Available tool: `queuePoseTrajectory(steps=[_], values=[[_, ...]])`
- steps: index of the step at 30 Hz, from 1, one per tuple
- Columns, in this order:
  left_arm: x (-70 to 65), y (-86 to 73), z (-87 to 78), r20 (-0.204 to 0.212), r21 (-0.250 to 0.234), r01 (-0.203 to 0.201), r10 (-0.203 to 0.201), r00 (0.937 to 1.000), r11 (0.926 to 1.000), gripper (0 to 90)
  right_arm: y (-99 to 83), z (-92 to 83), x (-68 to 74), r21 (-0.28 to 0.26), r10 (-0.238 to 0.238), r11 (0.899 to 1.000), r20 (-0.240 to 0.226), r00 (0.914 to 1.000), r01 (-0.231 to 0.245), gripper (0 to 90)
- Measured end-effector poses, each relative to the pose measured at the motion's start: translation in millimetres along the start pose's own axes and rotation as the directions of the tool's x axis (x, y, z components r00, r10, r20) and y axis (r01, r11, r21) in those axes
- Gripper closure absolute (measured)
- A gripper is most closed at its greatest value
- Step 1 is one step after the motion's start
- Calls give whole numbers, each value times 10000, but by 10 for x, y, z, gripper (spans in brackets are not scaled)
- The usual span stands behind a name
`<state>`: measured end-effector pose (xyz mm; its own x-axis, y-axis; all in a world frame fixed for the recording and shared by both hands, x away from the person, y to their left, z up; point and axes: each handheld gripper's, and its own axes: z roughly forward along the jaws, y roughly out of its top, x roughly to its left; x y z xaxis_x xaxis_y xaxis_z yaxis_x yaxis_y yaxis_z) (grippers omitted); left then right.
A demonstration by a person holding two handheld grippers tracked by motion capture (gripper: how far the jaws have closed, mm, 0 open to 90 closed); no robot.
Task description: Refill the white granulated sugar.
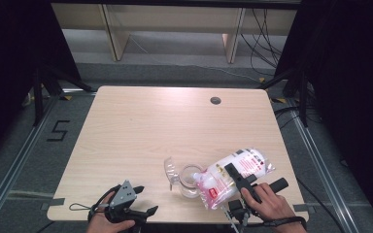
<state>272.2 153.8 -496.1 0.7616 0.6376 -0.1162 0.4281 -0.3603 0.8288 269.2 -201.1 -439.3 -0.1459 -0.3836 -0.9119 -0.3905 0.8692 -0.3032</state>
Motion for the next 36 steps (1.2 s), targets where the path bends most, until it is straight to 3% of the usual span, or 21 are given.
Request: queuePoseTrajectory(steps=[2, 5, 8, 10, 15, 26, 29, 30, 32, 35, 36], values=[[18, -2, -5, -125, 189, -239, 241, 9996, 9995, 187, -5, 4, 3, -54, -15, 10000, 51, 10000, 15, 538], [-4, 2, -6, -21, 5, -8, 8, 10000, 10000, 187, -9, 0, 14, 7, 92, 10000, 90, 9999, -92, 539], [15, 6, -18, -154, 128, -222, 224, 9996, 9997, 187, 4, 7, -3, -17, -131, 9999, 60, 9999, 131, 539], [-2, 7, -10, -33, -89, 58, -58, 10000, 9999, 187, 13, -2, 19, 25, 95, 10000, 28, 10000, -95, 540], [0, 11, -21, -29, -95, -30, 30, 10000, 10000, 187, 20, -2, -23, -57, -193, 9998, 49, 9998, 193, 541], [-11, -7, 9, 7, -42, 1, -1, 10000, 10000, 187, 6, -13, -10, 153, -192, 9997, 83, 9998, 191, 543], [-7, -9, 7, -4, 185, -200, 200, 9998, 9996, 187, 16, -2, -15, 105, -352, 9993, 66, 9994, 351, 543], [-27, -14, 21, 77, -26, 8, -8, 10000, 10000, 187, 17, -3, -14, 123, -327, 9994, 69, 9994, 326, 543], [-26, -11, 18, 100, -6, 30, -30, 9999, 10000, 187, 24, 2, -37, 52, -591, 9982, 108, 9982, 591, 544], [-10, -8, 9, 46, 3, -117, 117, 9999, 9999, 187, 20, -2, -29, 131, -469, 9988, 104, 9988, 468, 544], [-12, -8, 9, 39, 56, -88, 88, 10000, 9999, 187, 22, 5, -46, 48, -673, 9977, 101, 9977, 673, 545]])
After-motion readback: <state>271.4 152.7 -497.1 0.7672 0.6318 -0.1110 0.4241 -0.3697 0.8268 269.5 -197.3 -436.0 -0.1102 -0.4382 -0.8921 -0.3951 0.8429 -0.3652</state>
